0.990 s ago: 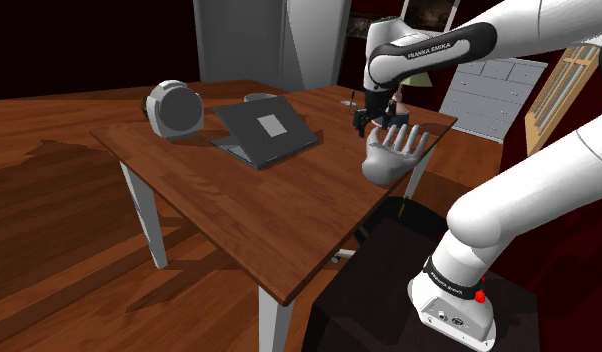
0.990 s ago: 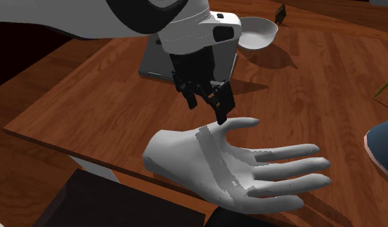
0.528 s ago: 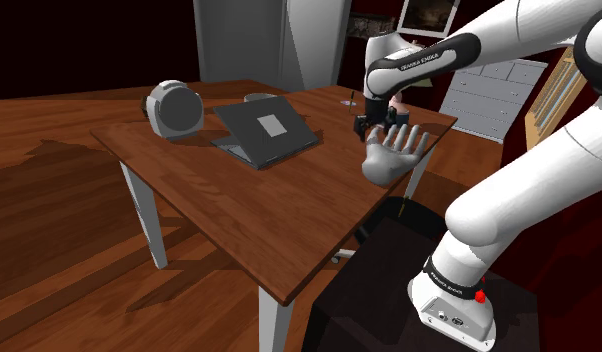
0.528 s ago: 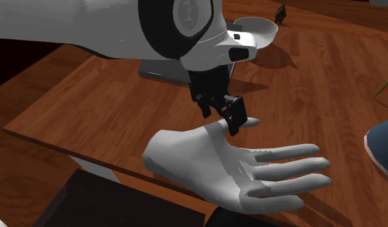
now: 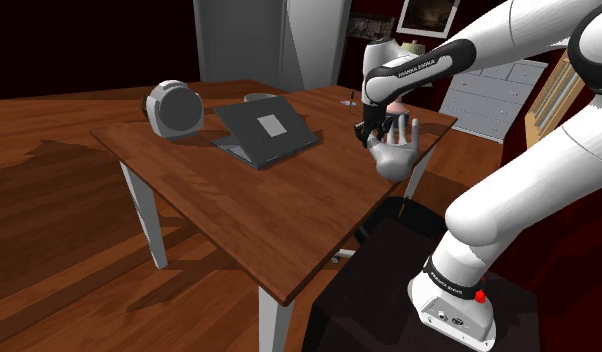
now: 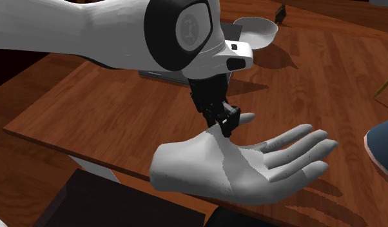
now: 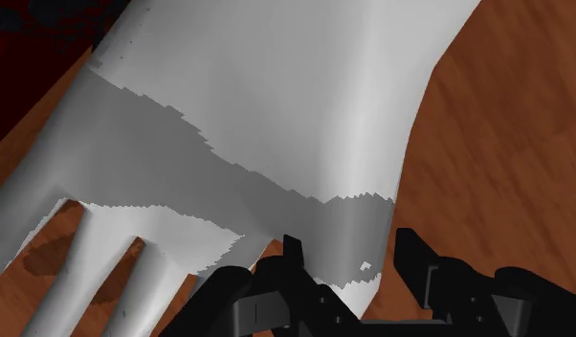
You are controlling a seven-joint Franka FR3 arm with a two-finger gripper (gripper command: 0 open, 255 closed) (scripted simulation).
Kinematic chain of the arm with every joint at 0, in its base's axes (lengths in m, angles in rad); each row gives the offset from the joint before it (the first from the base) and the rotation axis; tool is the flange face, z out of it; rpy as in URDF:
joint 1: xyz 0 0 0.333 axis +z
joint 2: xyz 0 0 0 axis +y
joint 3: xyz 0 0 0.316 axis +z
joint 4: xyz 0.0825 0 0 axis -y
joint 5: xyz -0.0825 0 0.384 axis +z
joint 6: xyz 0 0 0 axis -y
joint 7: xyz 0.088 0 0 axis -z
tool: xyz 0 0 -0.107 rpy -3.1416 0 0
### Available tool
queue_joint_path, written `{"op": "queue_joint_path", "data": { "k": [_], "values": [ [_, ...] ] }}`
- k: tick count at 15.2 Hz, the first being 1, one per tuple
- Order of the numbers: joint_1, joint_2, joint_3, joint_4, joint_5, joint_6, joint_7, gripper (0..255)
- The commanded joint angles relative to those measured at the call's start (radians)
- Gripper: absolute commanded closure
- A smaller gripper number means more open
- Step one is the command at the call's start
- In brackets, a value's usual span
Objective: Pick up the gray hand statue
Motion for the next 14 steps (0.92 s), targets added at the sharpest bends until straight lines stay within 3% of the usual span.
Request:
{"op": "queue_joint_path", "data": {
  "k": [1, 6, 14],
  "values": [
    [0.000, 0.000, 0.000, 0.000, -0.001, 0.000, 0.000, 255],
    [-0.001, 0.000, -0.001, -0.001, -0.001, 0.000, -0.002, 255],
    [0.004, -0.035, 0.004, 0.076, 0.019, -0.108, -0.036, 255]
  ]
}}
